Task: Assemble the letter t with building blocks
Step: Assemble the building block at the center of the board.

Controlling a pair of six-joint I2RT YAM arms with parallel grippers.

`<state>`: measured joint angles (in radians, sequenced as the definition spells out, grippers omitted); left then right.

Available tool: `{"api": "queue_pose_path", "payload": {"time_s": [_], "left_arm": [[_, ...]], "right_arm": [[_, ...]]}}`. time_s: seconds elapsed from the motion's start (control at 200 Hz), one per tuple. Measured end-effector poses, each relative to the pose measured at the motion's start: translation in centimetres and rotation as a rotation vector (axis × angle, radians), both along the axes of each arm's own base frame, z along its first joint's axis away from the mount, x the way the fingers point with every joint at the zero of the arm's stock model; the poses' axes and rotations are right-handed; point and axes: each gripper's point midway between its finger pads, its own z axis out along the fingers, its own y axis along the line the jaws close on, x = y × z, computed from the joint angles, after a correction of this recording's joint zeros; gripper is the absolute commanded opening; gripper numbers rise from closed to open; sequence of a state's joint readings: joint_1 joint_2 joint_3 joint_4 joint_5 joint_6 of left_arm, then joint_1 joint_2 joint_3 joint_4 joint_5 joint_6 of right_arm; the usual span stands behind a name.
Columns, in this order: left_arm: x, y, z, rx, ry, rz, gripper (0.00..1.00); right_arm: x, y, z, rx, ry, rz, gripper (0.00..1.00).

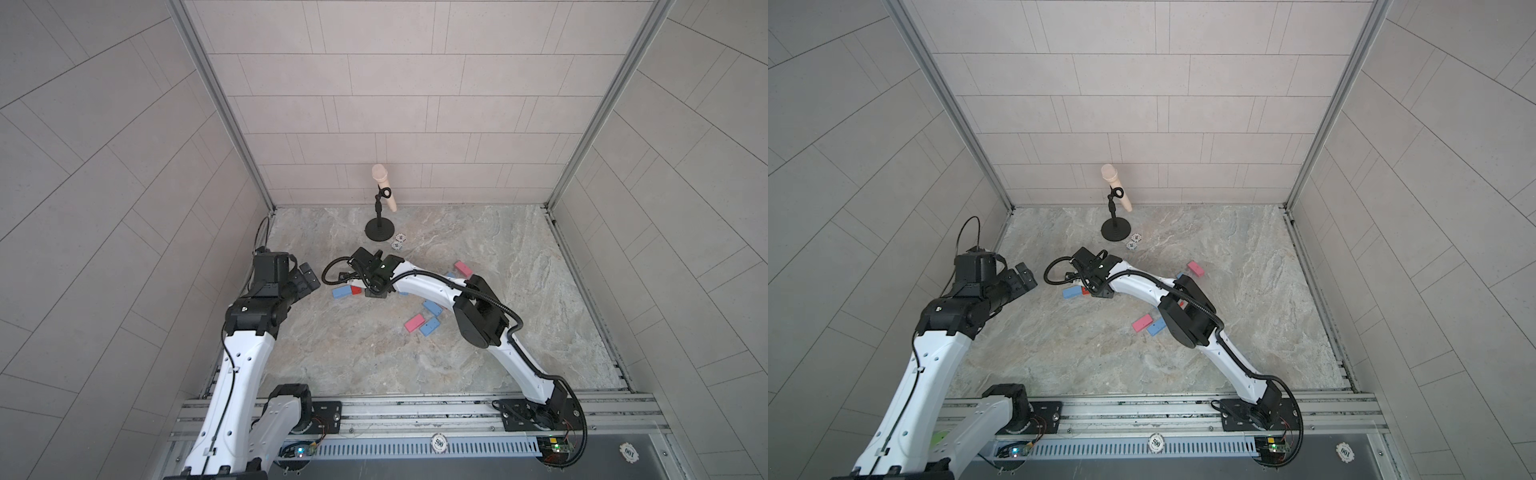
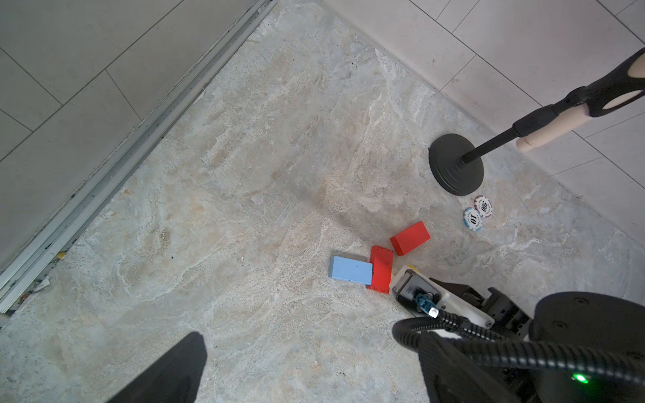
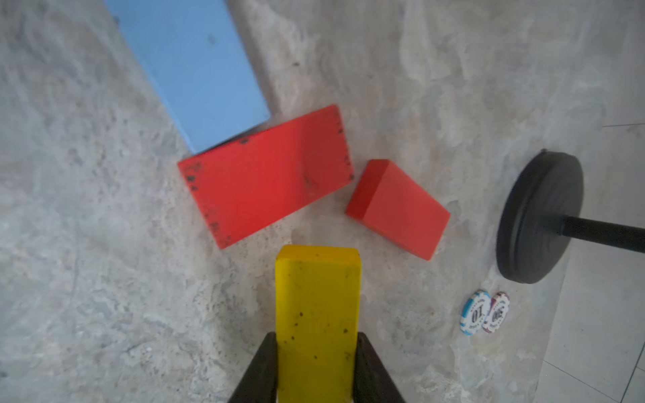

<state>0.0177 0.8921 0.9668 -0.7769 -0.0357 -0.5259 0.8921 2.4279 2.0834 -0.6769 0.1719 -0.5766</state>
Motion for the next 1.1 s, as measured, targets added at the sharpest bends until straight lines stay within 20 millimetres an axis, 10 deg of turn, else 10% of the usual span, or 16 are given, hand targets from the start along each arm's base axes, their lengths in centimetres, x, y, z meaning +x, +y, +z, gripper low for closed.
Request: {"api": "queue_pose_path", "payload": {"time_s": [1.102], "left_arm": [[-0.18,0.24,-0.48,0.010,0.014,0.007,1.00]], "right_arm": [[-0.56,0.52,-0.91,-0.037,-0.019,0.101,0.25]]}}
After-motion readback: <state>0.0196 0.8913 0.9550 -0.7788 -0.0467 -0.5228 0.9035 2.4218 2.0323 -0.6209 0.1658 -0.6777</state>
